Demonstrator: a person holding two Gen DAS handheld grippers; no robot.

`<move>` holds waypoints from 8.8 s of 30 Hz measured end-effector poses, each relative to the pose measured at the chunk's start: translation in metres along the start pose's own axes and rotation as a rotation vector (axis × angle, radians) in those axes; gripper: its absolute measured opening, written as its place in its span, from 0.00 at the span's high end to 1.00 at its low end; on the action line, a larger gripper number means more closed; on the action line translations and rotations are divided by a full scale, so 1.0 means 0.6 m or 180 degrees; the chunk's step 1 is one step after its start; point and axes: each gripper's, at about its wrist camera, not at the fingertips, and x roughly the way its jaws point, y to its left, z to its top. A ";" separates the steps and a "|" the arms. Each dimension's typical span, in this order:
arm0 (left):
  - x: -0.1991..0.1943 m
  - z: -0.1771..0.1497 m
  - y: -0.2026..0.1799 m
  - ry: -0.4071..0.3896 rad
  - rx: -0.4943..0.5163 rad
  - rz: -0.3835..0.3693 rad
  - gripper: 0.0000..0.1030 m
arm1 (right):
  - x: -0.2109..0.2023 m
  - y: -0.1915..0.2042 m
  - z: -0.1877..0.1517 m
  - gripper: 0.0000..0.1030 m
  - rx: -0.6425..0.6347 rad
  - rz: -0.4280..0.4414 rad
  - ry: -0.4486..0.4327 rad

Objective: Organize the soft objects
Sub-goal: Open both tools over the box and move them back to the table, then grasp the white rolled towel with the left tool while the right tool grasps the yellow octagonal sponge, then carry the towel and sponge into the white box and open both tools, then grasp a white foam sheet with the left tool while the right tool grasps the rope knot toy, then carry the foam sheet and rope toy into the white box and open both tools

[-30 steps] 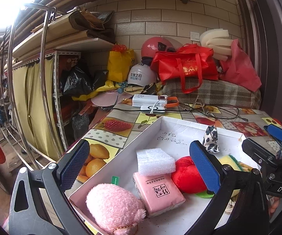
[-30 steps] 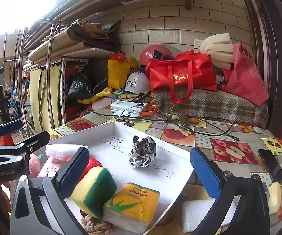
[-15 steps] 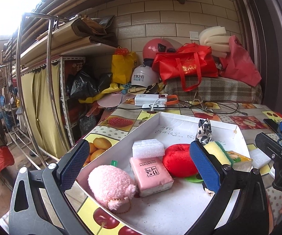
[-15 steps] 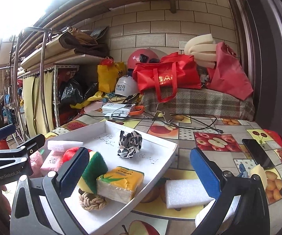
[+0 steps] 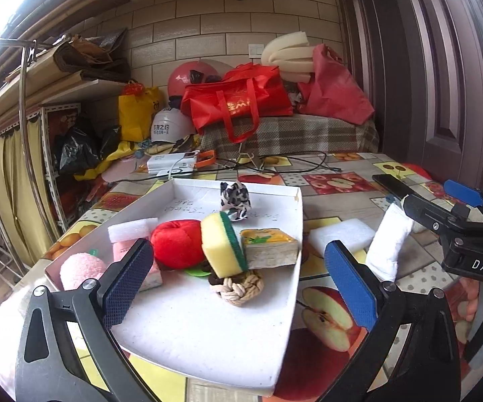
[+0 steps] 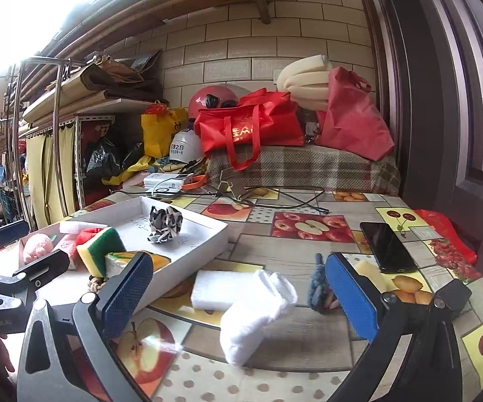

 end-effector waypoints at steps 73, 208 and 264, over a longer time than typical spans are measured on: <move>0.039 0.028 -0.189 0.0123 0.0372 -0.0871 0.68 | -0.012 -0.080 -0.008 0.44 -0.0014 -0.0219 0.0162; -0.005 0.003 -0.002 -0.0048 -0.0095 -0.0256 0.00 | 0.313 -0.006 -0.004 0.01 -0.0278 0.0011 0.1865; -0.016 -0.035 -0.161 0.0844 0.1116 -0.1878 0.82 | -0.011 -0.105 -0.034 0.63 0.0127 0.0488 0.0820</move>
